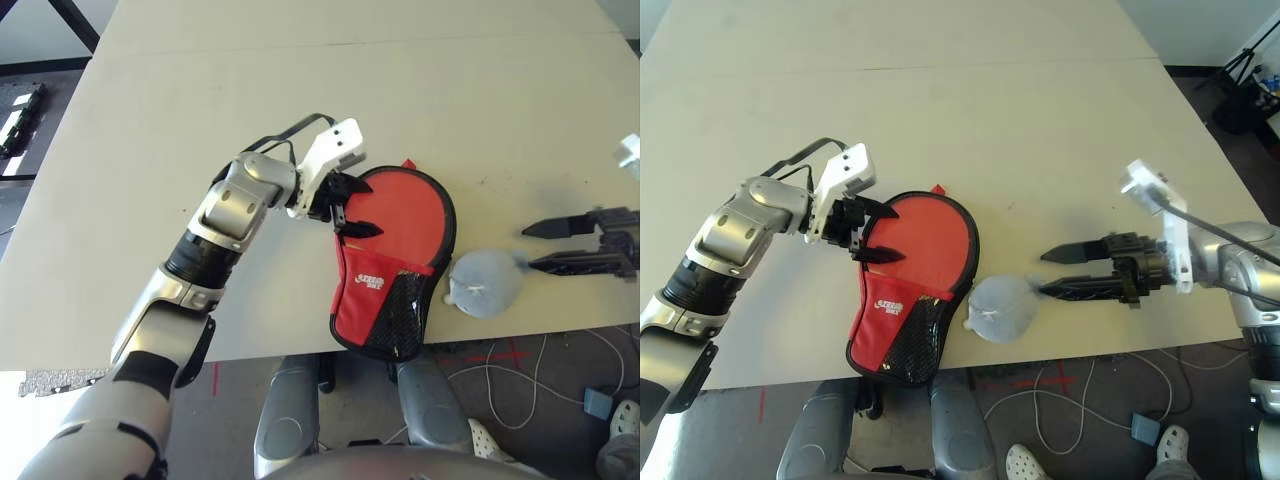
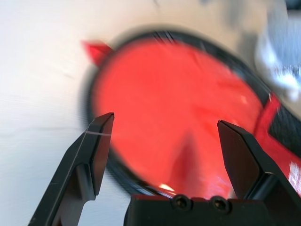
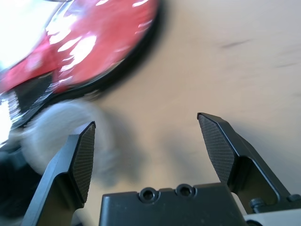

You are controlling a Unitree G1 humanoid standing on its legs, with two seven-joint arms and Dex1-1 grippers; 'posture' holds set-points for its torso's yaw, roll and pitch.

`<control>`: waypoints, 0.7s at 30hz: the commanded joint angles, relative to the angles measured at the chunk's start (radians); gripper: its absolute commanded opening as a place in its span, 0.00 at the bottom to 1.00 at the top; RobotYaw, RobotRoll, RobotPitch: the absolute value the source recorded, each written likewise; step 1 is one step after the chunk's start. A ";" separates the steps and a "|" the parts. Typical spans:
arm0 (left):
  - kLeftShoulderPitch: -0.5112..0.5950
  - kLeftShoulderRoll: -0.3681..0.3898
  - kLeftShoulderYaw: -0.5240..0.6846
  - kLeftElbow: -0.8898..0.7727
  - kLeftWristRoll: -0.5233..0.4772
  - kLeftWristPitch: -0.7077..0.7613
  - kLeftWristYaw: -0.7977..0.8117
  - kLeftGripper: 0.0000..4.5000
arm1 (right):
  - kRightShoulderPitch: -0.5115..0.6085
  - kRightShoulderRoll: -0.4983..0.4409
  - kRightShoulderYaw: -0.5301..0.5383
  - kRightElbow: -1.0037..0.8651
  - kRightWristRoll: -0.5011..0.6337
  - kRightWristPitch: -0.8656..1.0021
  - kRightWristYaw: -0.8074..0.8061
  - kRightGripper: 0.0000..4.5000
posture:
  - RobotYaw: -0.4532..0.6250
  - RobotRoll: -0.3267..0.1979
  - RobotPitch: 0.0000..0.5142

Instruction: Store the ping-pong paddle in its case and zip it.

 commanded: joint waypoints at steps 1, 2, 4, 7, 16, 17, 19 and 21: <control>0.028 0.010 0.142 0.037 -0.036 -0.043 0.115 1.00 | -0.054 0.080 -0.055 0.184 -0.063 -0.148 -0.173 0.99 | 0.31 0.62 0.61; 0.036 0.009 0.183 0.050 -0.045 -0.053 0.152 1.00 | -0.078 0.106 -0.073 0.239 -0.075 -0.199 -0.227 0.99 | 0.31 0.62 0.60; 0.047 0.002 0.258 0.081 -0.060 -0.080 0.226 1.00 | -0.117 0.145 -0.113 0.334 -0.088 -0.293 -0.317 0.99 | 0.32 0.62 0.60; 0.064 -0.005 0.338 0.121 -0.070 -0.127 0.327 1.00 | -0.166 0.180 -0.163 0.454 -0.096 -0.403 -0.420 0.99 | 0.33 0.62 0.60; 0.148 -0.047 0.518 0.205 -0.101 -0.303 0.595 1.00 | -0.248 0.229 -0.281 0.670 -0.095 -0.706 -0.648 0.99 | 0.34 0.62 0.59; 0.158 -0.047 0.528 0.213 -0.100 -0.323 0.617 1.00 | -0.255 0.231 -0.292 0.682 -0.093 -0.730 -0.667 0.99 | 0.34 0.62 0.58; 0.180 -0.056 0.568 0.223 -0.099 -0.366 0.694 1.00 | -0.269 0.232 -0.326 0.696 -0.079 -0.789 -0.710 0.99 | 0.33 0.62 0.58; 0.201 -0.060 0.590 0.221 -0.102 -0.397 0.741 1.00 | -0.278 0.233 -0.352 0.703 -0.069 -0.823 -0.737 0.99 | 0.33 0.62 0.57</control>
